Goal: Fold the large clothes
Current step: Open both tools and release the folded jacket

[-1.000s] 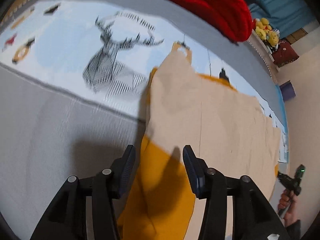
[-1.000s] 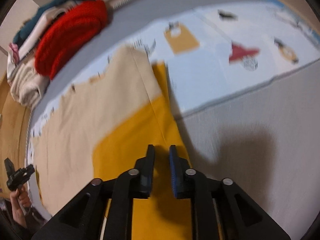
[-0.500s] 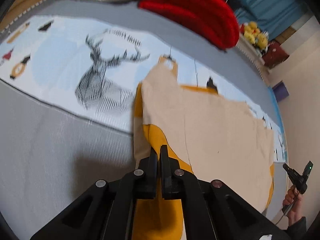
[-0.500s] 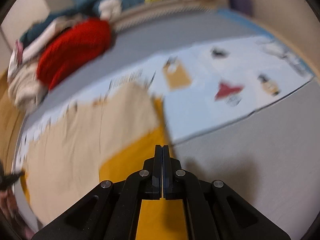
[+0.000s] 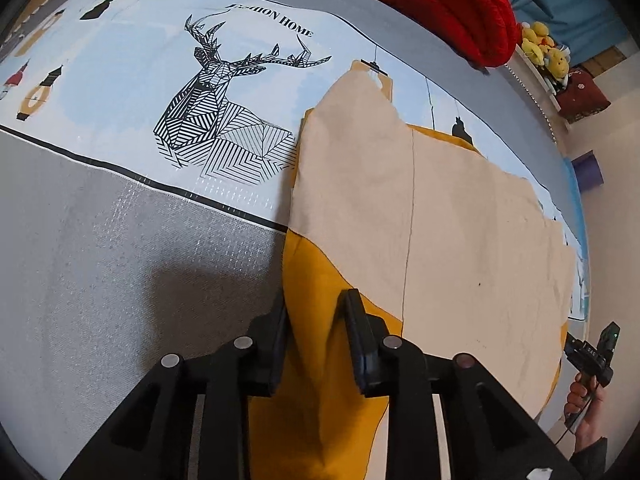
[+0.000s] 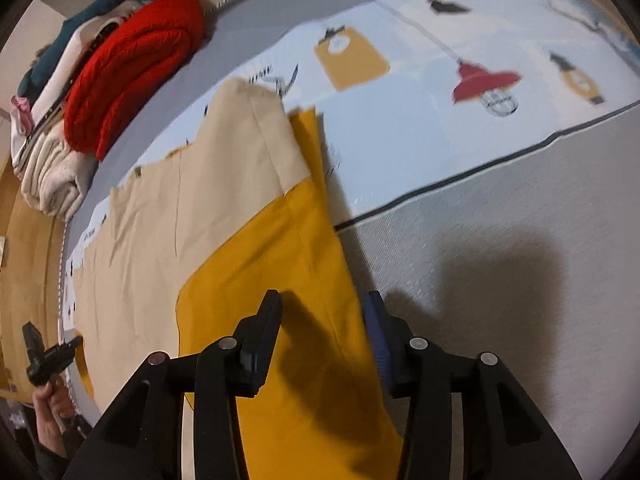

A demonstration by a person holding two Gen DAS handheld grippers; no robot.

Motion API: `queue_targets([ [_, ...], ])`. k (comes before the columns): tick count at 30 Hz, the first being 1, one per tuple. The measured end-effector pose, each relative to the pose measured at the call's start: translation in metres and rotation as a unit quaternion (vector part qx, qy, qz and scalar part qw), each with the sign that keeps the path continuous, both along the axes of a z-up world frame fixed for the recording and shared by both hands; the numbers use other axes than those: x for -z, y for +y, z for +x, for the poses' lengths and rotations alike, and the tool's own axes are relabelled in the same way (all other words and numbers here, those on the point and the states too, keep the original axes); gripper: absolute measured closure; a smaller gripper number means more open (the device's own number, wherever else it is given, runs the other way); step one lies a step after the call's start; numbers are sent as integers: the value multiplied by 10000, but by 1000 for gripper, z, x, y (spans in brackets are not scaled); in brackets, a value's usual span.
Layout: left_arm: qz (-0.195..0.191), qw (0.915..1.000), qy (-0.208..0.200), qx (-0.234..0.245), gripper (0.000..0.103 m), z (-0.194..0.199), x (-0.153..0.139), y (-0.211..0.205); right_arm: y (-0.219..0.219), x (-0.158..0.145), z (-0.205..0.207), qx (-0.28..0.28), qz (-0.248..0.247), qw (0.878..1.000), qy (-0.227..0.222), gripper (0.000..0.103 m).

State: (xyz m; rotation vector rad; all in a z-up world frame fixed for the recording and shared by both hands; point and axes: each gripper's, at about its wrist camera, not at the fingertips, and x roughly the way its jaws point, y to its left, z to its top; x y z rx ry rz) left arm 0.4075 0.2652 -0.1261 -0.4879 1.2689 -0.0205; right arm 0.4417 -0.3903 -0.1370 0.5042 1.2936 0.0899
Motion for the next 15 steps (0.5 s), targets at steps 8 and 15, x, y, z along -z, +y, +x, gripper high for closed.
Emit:
queue_targets([
  [8,216,9980,-595,-34,101,3,-21,-2,21,-47,-8,-264,-529,9928,-1046,100],
  [15,657,9900,-1217,-294,97,6,-43,-7,26,-85,-12,240,-843,9759,-1998,101],
])
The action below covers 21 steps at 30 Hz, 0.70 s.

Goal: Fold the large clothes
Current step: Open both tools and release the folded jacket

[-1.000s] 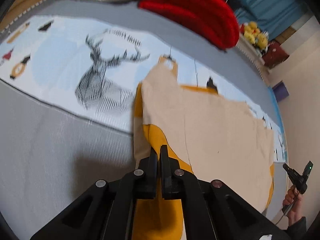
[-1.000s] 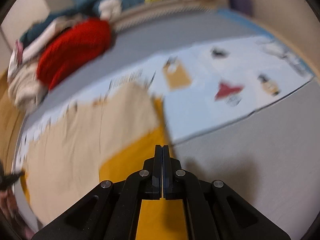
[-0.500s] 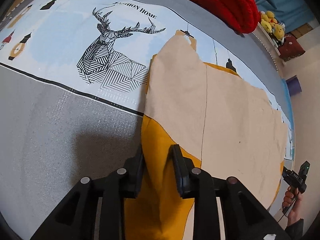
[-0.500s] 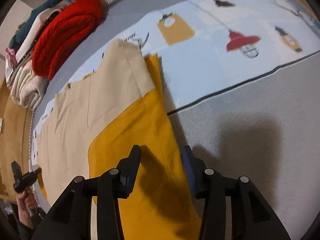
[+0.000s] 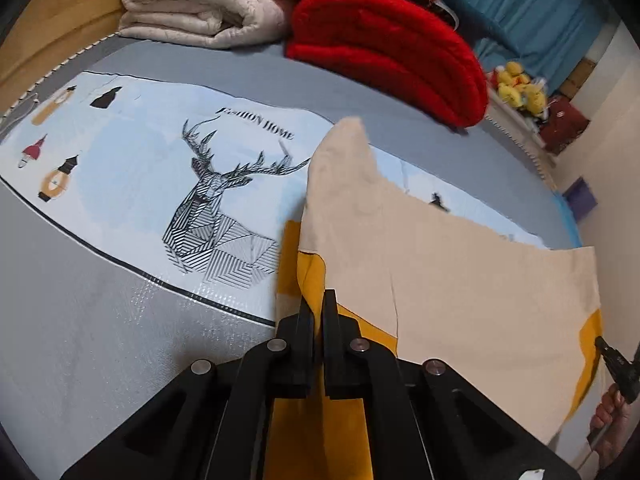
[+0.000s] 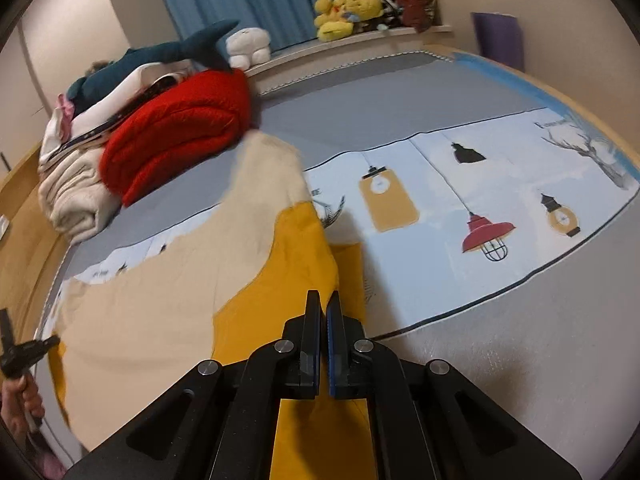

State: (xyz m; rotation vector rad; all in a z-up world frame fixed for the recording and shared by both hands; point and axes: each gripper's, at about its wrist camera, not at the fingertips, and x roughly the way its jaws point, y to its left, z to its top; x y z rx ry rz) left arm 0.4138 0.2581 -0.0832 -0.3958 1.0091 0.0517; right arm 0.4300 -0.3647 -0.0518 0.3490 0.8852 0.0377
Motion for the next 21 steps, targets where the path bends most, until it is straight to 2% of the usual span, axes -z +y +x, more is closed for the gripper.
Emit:
queue_targets([
  [4,-115,9966,808,-105,91,9,37,3,2,35,14,-10,-79,9969,785,100],
  [6,58,9953,950,-188,79,8,38,5,3,50,15,-69,-160,9939,1089,100],
  [8,359,9948,942,-165,75,4,27,1,0,56,11,-51,-190,9922,1228,94],
  [9,566,9951,813,-49,75,0,14,-5,-3,56,10,43,-176,9911,1320,91],
  [11,616,9964,526,255,73,-8,-3,-15,-10,52,5,186,-124,9911,1309,91],
  [13,458,9949,363,820,71,-18,-13,-31,-12,42,-3,192,-118,9925,1204,91],
  [16,236,9816,777,1728,64,-27,4,-57,0,33,-15,-262,-389,9918,1186,91],
  [17,305,9758,998,1921,63,-30,13,-65,7,37,-19,-523,-454,9889,1311,91],
  [18,570,9661,1373,2109,63,-34,31,-75,11,42,-22,-689,-539,9854,1463,91],
  [19,797,9605,1557,2166,63,-37,41,-79,17,55,-27,-873,-780,9770,1782,91],
  [20,982,9573,1632,2176,63,-41,48,-81,22,73,-33,-1016,-1085,9636,2220,91],
  [21,1084,9573,1627,2128,63,-45,49,-81,23,88,-40,-1091,-1272,9514,2582,91],
])
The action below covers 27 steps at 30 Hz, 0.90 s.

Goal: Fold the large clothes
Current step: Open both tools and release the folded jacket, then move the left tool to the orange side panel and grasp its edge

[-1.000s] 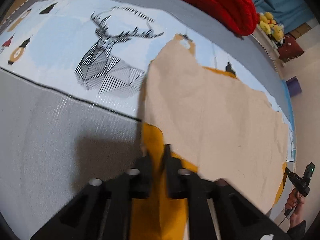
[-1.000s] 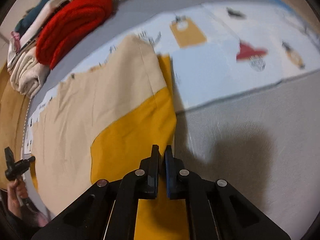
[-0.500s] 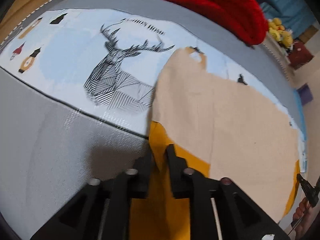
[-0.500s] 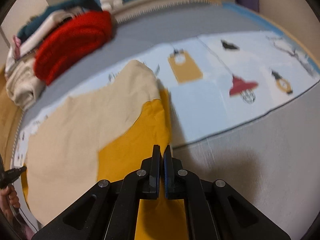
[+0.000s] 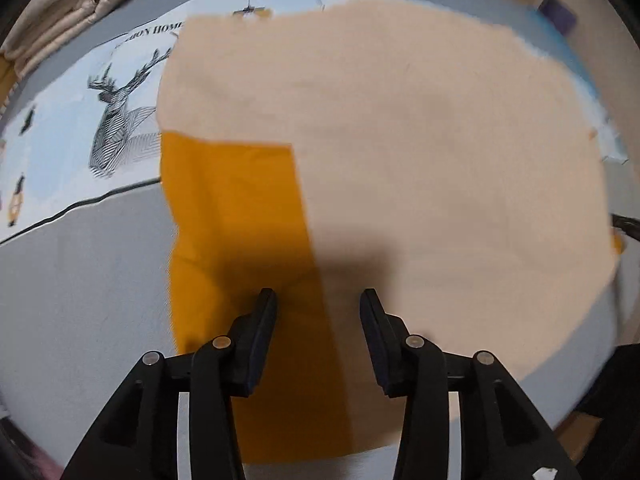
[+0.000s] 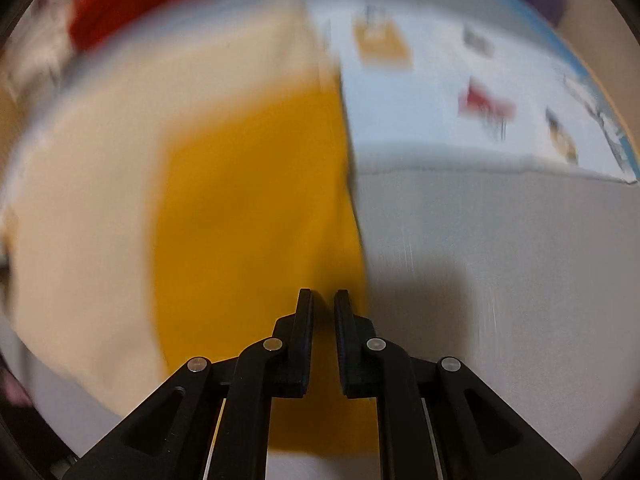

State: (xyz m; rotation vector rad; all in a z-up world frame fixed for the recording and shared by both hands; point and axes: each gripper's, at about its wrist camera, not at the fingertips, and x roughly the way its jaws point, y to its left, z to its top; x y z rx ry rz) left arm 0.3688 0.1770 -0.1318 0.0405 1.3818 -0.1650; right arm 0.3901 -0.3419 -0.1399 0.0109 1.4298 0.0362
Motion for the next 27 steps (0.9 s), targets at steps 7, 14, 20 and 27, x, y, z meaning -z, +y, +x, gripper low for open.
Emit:
queue_targets([
  [7,-181,9998,2,13,63,-28,-14,6,-8,-7,-21,34,-69,10000,-47,91],
  [14,624,9980,-76,48,60,-49,-9,5,-4,-28,-36,-24,-583,9979,-264,91],
  [20,413,9907,-1276,-224,61,-75,-94,-5,17,-103,-63,-8,-594,9883,-1405,91],
  [27,-258,9747,-1940,-1080,91,-134,-124,-2,66,-144,-97,-308,-267,9781,-2042,91],
])
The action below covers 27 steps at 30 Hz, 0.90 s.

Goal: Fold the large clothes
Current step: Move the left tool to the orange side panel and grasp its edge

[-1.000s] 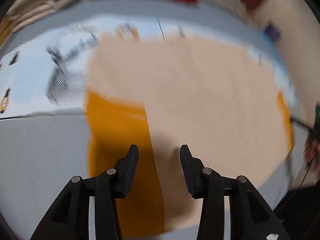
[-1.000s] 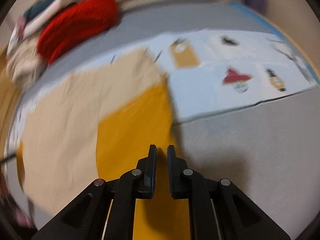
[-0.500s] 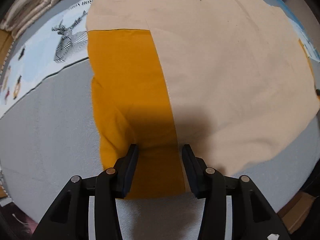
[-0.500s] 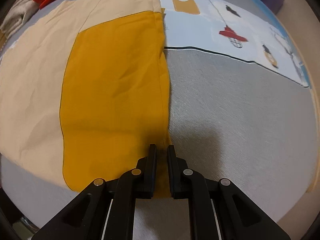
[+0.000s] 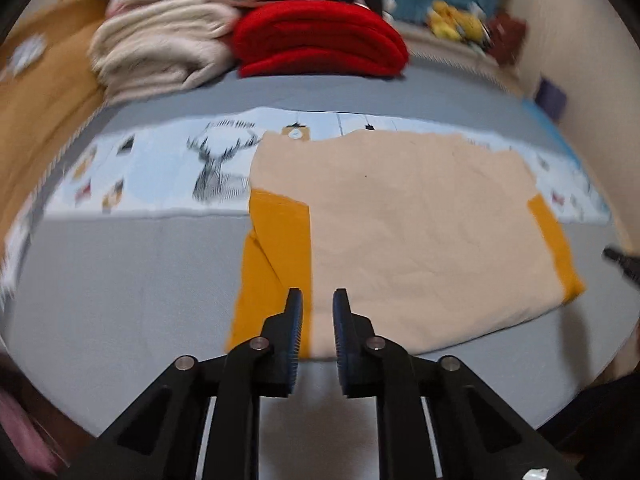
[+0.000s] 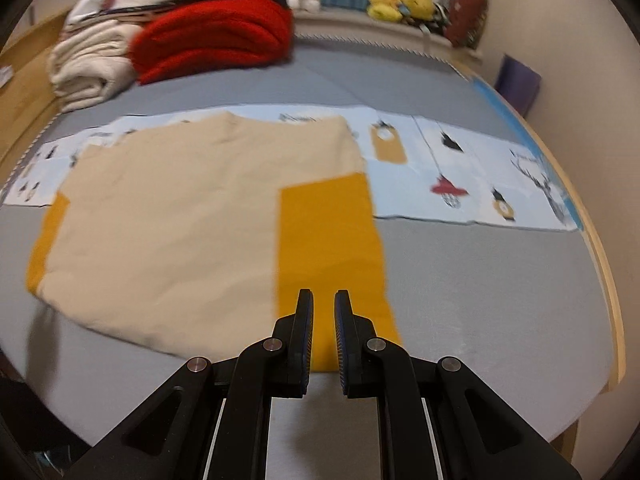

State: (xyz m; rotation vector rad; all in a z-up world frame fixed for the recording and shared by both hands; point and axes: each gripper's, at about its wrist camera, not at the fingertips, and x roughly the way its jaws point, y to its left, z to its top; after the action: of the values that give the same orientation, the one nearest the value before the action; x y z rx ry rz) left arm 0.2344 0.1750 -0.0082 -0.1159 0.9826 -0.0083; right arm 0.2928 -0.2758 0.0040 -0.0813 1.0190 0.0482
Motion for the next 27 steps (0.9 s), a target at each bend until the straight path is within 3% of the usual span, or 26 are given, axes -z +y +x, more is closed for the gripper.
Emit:
queue_targets([
  [2,-152,9996,44,-215,93,-19,12,-2,20,-7,-11,-134,104,9998,-139,91],
  [4,-210,9975,409,-532,94,-25,31,1,38,-13,-20,-234,189,9992,-254,91],
  [5,-488,9952,480,-704,94,-26,37,7,46,-14,-23,-284,224,9989,-292,91],
  [10,-920,9871,600,-1164,94,-25,49,21,78,-10,-29,-565,527,9965,-314,91],
  [14,-1581,9720,910,-1481,94,-23,70,32,99,7,-21,-829,624,9945,-142,91],
  [19,-2340,9462,1432,-1715,93,-15,102,33,125,45,0,-1024,963,9888,501,91],
  [24,-2545,9294,1571,-2161,65,-8,117,38,156,69,15,-1478,582,9849,696,91],
  [27,-2564,9202,1679,-2435,59,-2,125,42,165,88,26,-1515,213,9833,990,91],
])
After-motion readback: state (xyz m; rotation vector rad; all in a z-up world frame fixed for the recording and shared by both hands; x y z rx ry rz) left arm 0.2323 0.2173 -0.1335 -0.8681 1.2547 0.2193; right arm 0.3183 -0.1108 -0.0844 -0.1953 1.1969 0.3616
